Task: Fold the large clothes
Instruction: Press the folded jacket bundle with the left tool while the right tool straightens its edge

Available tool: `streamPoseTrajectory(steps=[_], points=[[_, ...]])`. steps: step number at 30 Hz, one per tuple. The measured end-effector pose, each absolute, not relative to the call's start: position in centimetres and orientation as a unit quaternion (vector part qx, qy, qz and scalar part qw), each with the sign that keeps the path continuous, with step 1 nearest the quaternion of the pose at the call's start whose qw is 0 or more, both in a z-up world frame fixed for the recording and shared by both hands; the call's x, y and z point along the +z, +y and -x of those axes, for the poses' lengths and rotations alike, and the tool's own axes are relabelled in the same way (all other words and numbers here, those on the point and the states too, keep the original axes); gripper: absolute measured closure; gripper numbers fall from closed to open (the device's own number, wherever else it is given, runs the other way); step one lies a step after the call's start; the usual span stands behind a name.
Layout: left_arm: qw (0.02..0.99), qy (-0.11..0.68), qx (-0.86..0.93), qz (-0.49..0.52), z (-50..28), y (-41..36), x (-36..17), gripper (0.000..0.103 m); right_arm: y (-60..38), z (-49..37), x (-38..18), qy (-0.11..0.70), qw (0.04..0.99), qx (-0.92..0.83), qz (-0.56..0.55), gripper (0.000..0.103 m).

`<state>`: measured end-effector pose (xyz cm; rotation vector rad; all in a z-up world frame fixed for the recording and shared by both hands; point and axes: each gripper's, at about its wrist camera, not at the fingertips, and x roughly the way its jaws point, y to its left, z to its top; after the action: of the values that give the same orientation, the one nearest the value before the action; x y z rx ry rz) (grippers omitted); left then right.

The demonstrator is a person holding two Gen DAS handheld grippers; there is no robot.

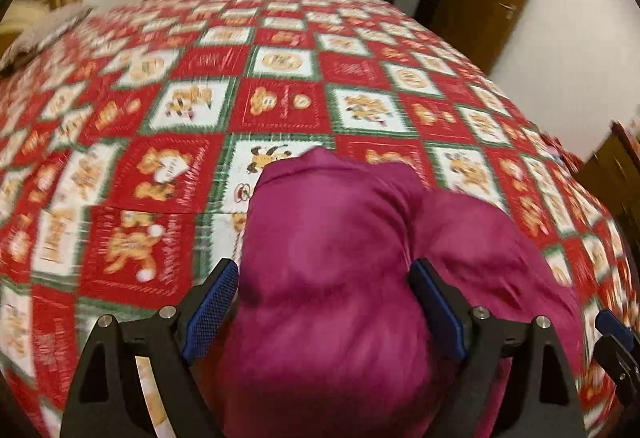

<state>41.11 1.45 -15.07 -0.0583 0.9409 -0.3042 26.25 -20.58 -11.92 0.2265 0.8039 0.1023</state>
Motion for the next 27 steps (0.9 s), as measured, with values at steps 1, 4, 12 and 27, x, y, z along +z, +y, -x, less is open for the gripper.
streamPoseTrajectory(steps=[1,4,12,27], points=[[0.885,0.439,-0.153,0.009,-39.7,1.6,-14.2,0.015,-20.3,-25.3,-11.6,0.388,0.913,0.065,-0.109,0.050],[0.894,0.419,-0.156,-0.035,-36.6,1.8,-13.2,0.015,-18.8,-23.0,-11.9,0.400,0.903,0.110,-0.109,0.050],[0.895,0.422,-0.139,-0.047,-35.4,1.4,-15.3,0.015,-16.0,-21.6,-17.1,0.444,0.883,0.117,-0.097,0.052],[0.902,0.411,-0.094,-0.088,-34.2,2.2,-13.7,0.010,-18.3,-21.0,-14.2,0.425,0.893,0.102,-0.110,0.050]])
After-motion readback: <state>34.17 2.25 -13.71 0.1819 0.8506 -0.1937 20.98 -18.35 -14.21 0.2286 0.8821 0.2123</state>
